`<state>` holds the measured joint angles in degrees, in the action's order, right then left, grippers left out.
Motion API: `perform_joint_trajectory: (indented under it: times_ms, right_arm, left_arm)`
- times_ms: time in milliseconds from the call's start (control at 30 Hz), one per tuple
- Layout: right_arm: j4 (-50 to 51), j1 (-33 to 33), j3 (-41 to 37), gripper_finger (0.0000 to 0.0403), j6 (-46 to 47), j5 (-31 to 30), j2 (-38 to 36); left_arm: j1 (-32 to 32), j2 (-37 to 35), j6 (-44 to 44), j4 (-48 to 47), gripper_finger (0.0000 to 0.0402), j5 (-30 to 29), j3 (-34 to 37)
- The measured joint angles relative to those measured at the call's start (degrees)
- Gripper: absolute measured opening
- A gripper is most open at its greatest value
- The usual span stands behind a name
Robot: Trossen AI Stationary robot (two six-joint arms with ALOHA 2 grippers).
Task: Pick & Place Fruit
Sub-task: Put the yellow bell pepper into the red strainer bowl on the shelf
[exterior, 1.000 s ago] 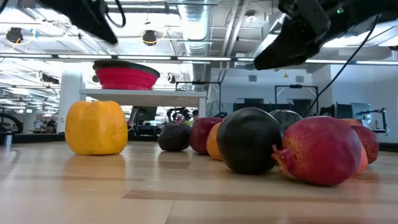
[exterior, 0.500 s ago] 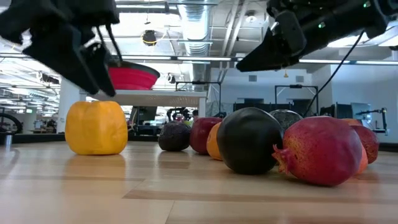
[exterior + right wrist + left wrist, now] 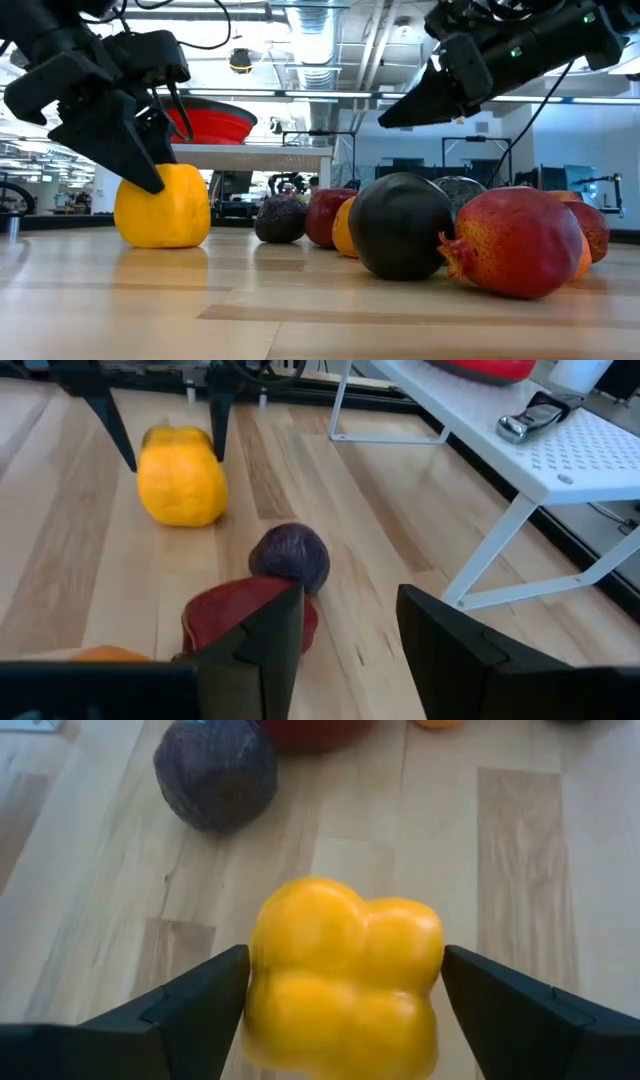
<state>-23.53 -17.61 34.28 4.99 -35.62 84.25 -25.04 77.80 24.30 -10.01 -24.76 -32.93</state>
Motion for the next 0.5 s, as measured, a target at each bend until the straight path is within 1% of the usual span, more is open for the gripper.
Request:
perform_joint_trajectory:
  times_ms: [133,333,400,500]
  right_arm:
    - [-1.2,0.0,0.0,0.0151,-0.4,0.0,0.1]
    - [-2.5,0.1,0.0,0.0144,-0.9,0.0,0.1]
    - [-2.4,0.1,0.0,0.0141,-0.9,0.0,0.1]
    - [-2.6,0.1,0.0,0.0138,-0.9,0.0,0.1]
  left_arm:
    - [0.0,0.0,0.1,1.0,0.0297,-1.4,0.6]
    - [-0.1,0.0,2.8,2.5,0.0236,-2.2,0.8]
    - [-0.5,0.0,4.9,2.9,0.0235,-2.2,0.1]
    - [-1.7,0.0,6.1,3.5,0.0235,-2.1,-3.3]
